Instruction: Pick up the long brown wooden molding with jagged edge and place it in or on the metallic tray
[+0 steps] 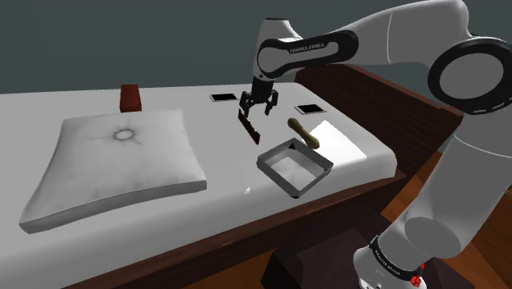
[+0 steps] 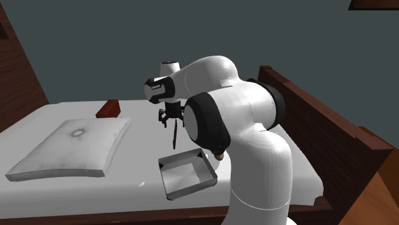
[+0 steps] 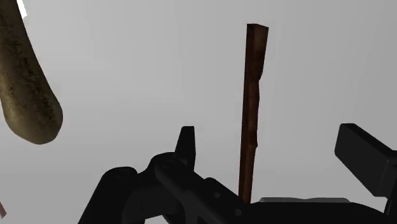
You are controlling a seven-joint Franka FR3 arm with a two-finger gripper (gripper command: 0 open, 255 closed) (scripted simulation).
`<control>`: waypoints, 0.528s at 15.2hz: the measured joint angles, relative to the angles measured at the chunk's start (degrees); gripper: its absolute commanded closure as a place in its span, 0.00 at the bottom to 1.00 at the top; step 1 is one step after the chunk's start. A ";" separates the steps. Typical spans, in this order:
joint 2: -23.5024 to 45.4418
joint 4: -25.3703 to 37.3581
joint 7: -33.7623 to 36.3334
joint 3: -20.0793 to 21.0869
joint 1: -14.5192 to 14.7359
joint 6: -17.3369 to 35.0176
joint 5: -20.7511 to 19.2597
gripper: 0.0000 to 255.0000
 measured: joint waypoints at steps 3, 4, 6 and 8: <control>4.78 3.93 0.97 -0.33 0.24 1.05 -1.17 0.00; 5.43 4.16 1.04 -0.39 0.25 1.48 -1.30 0.00; 6.47 4.18 1.31 -0.43 0.39 2.50 -1.53 0.00; 7.03 3.26 1.40 -0.48 0.39 4.00 -1.65 0.00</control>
